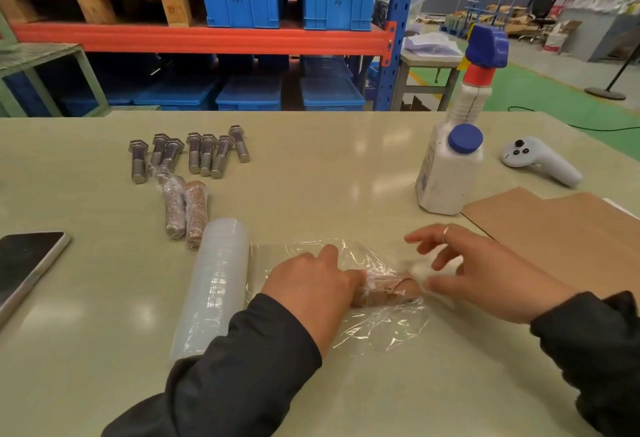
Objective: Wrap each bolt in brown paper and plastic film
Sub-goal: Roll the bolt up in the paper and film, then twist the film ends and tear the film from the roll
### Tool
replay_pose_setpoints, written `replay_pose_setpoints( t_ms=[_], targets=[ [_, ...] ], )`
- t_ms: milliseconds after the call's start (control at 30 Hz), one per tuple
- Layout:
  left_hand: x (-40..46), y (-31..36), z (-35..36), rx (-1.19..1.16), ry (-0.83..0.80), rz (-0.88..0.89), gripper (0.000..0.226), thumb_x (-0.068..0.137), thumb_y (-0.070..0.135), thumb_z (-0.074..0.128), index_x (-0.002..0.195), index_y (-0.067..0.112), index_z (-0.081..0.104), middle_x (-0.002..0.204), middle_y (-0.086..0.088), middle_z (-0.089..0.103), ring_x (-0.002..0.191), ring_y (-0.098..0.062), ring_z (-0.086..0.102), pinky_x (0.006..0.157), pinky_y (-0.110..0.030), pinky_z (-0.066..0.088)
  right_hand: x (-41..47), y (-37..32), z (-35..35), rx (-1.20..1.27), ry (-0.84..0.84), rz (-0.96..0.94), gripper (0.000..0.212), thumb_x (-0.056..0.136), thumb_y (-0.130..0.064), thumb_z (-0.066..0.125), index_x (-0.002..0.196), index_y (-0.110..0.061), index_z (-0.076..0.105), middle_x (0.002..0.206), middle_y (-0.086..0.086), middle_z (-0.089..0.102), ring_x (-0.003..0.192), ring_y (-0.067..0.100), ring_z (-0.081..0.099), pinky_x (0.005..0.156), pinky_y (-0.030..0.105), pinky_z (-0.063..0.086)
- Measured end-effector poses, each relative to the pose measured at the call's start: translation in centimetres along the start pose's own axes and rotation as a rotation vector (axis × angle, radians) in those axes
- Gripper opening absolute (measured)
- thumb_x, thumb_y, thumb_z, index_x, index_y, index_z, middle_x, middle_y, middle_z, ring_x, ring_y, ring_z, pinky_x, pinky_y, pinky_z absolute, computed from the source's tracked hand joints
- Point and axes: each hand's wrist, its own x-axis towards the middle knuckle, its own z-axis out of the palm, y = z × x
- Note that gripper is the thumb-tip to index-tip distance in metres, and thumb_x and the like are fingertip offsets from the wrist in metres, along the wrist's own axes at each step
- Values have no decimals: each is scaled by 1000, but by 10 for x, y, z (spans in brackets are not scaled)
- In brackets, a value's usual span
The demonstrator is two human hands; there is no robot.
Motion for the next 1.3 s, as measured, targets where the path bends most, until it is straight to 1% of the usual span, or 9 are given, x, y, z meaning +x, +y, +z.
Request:
replay_pose_setpoints(
  t_ms=[333, 467, 600, 733, 867, 933, 1033, 1133, 1300],
  targets=[
    [-7, -13, 7, -156, 51, -47, 48, 91, 14, 45, 128, 43, 40, 99, 4, 37, 94, -21, 58, 73, -26, 42, 8, 20, 6, 446, -181, -29, 49, 77, 14, 64, 108, -24, 58, 85, 1, 63, 74, 6, 60, 71, 17, 50],
    [-18, -29, 12, -321, 137, -123, 40, 84, 9, 47, 111, 38, 44, 87, 12, 40, 82, -12, 56, 70, -21, 42, 8, 2, 4, 580, -137, -210, 27, 77, -17, 62, 101, -29, 67, 100, 3, 64, 93, 10, 62, 81, 15, 48],
    [-24, -35, 17, -320, 138, -212, 29, 85, 8, 46, 82, 29, 27, 67, 11, 36, 61, -6, 43, 52, -20, 32, 23, -45, 8, 304, -136, -438, 25, 82, -40, 45, 104, -43, 57, 121, -15, 42, 110, -9, 44, 90, 5, 36],
    [-35, -41, 12, -374, 131, -351, 25, 84, 17, 59, 95, 27, 40, 84, 10, 51, 87, -14, 57, 73, -27, 46, 45, -90, 26, 194, -246, -574, 15, 95, -30, 40, 100, -37, 52, 133, -21, 35, 127, 1, 33, 104, 15, 27],
    [-68, -60, 8, -199, 252, -468, 78, 44, 25, 91, 114, 7, 60, 100, -12, 62, 89, -34, 61, 70, -38, 48, 65, -112, 36, 269, -353, -524, 15, 99, -11, 37, 103, -14, 52, 102, 4, 60, 90, 10, 56, 83, 16, 41],
    [-81, -66, 6, -260, 213, -595, 73, 68, 38, 77, 130, 15, 46, 124, -7, 51, 105, -30, 54, 82, -38, 44, 71, -120, 40, 263, -354, -515, 13, 99, -14, 39, 98, -17, 51, 84, -6, 54, 73, 1, 48, 75, 12, 39],
    [-89, -74, 15, -381, 325, -672, 58, 91, 37, 46, 143, 28, 21, 140, 2, 40, 118, -22, 45, 89, -30, 37, 77, -133, 51, 222, -392, -526, 9, 97, -23, 46, 94, -24, 55, 83, -14, 54, 77, -1, 50, 78, 15, 41],
    [-91, -81, 14, -459, 349, -740, 53, 94, 31, 37, 145, 34, 19, 144, 0, 40, 126, -24, 40, 94, -32, 36, 80, -149, 66, 65, -432, -581, 8, 95, -28, 50, 93, -26, 57, 87, -12, 57, 82, 3, 51, 73, 13, 39],
    [-91, -72, 19, -368, 208, -702, 68, 85, 56, 41, 144, 41, 13, 128, 1, 31, 122, -18, 37, 94, -27, 38, 82, -148, 69, -172, -531, -474, 29, 94, -37, 50, 109, -17, 63, 96, -3, 60, 86, 11, 52, 77, 22, 38]
  ],
)
